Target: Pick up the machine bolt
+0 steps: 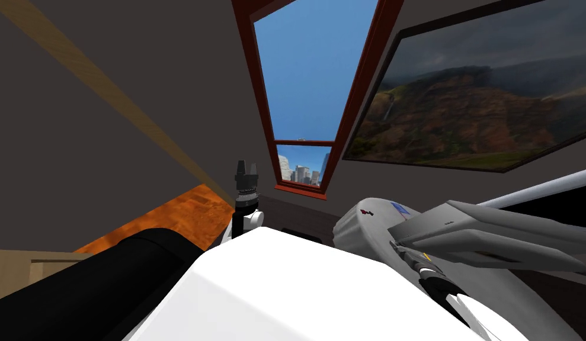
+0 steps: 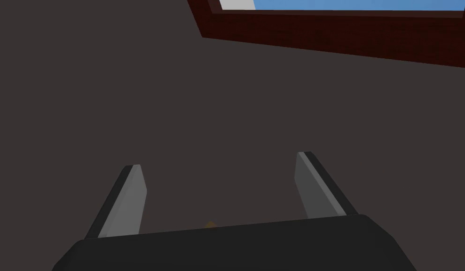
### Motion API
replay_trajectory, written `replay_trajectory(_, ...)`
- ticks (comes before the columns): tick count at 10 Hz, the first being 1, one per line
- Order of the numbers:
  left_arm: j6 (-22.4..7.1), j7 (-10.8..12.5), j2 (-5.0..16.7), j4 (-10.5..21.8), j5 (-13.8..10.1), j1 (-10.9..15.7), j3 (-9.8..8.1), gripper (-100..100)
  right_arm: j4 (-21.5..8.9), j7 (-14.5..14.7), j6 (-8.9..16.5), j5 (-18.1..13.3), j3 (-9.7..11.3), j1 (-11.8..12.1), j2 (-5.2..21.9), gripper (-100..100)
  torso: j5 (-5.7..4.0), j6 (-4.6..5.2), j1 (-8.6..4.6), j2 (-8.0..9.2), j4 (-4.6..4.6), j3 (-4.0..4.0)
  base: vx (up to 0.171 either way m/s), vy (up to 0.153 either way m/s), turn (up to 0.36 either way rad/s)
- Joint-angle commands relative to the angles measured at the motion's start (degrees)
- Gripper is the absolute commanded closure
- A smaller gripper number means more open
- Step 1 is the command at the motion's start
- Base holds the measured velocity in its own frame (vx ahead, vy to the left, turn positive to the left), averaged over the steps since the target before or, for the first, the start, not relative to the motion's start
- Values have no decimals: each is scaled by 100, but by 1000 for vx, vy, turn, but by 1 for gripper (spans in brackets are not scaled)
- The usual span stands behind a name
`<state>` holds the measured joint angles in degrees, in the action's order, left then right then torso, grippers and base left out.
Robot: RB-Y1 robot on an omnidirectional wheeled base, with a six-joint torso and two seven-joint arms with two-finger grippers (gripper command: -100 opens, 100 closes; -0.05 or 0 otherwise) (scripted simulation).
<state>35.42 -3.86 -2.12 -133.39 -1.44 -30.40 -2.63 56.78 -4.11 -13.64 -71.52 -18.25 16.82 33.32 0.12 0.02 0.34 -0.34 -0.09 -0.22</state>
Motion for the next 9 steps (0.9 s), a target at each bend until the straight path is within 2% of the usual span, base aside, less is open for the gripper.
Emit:
replay_trajectory(1, 0, 0, 0, 0, 0, 0, 0, 0, 0, 0, 0, 0, 0, 0, 0, 0, 0, 0, 0, 0, 0, 0, 17, 7, -2)
replay_trajectory(2, 0, 0, 0, 0, 0, 1, 0, 0, -49, 286, 125, 287, 288, -198, 54, -100, -3, 1, -11, 27, 7, 16, 14, -17, -171)
replay_trajectory(4, 0, 0, 0, 1, 0, 1, 0, 0, -49, 541, 125, 621, 357, -198, 54, -100, -7, 1, -25, 42, 10, 25, 1, -19, -50)
replay_trajectory(5, -1, 0, 0, 1, 0, 1, 0, 0, -49, 541, 125, 677, 357, -198, 54, -100, -6, 1, -24, 45, 11, 27, -3, -6, 8)
replay_trajectory(6, -1, 0, 0, 1, 0, 1, 0, 0, -102, 823, 249, 908, 621, -395, 108, -100, -6, 1, -21, 47, 12, 28, 3, -21, -187)
replay_trajectory(7, 0, 0, 0, 1, 0, 1, -1, 0, -102, 989, 249, 1083, 712, -395, 108, -100, -6, 5, -25, 46, 11, 28, 7, -19, -117)
replay_trajectory(9, -1, 0, 0, 1, 0, 1, 0, 0, -102, 1083, 249, 1353, 712, -395, 108, -100, -6, 0, -22, 45, 11, 27, 1, -6, 20)
